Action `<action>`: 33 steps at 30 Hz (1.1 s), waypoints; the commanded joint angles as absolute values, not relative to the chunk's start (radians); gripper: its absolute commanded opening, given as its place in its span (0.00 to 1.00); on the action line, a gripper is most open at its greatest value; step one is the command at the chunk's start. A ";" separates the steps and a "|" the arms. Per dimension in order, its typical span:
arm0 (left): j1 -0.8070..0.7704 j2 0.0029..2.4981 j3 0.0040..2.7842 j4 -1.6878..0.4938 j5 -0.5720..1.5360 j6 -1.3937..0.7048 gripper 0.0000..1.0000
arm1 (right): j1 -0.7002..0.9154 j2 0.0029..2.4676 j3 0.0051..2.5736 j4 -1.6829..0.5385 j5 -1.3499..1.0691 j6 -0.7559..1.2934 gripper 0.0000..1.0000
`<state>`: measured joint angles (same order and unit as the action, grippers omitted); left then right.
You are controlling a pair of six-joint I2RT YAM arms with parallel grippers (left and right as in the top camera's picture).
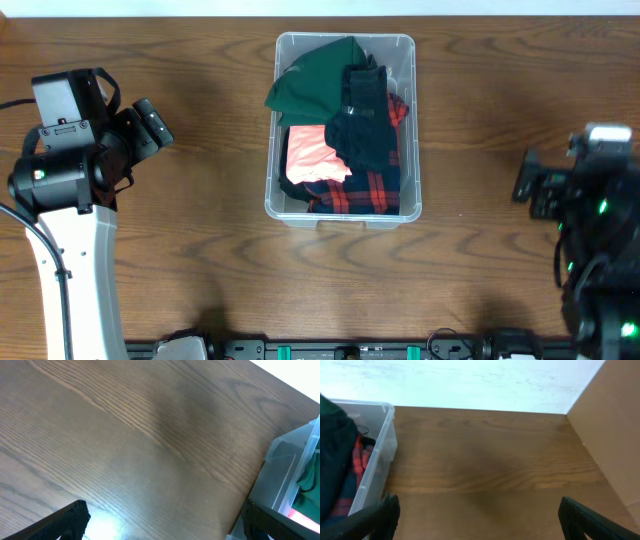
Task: Pack container
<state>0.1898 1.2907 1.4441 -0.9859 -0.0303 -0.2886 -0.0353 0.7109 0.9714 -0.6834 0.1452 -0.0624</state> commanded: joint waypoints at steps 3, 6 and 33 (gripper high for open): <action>0.195 1.295 1.441 -0.987 -0.035 -0.294 0.98 | -0.044 0.521 0.750 -0.620 0.130 -0.080 0.99; 0.195 1.295 1.441 -0.987 -0.035 -0.294 0.98 | -0.044 0.416 0.632 -0.601 0.130 -0.073 0.99; 0.195 1.295 1.440 -0.987 -0.035 -0.294 0.98 | -0.044 0.005 0.131 -0.460 0.093 0.055 0.99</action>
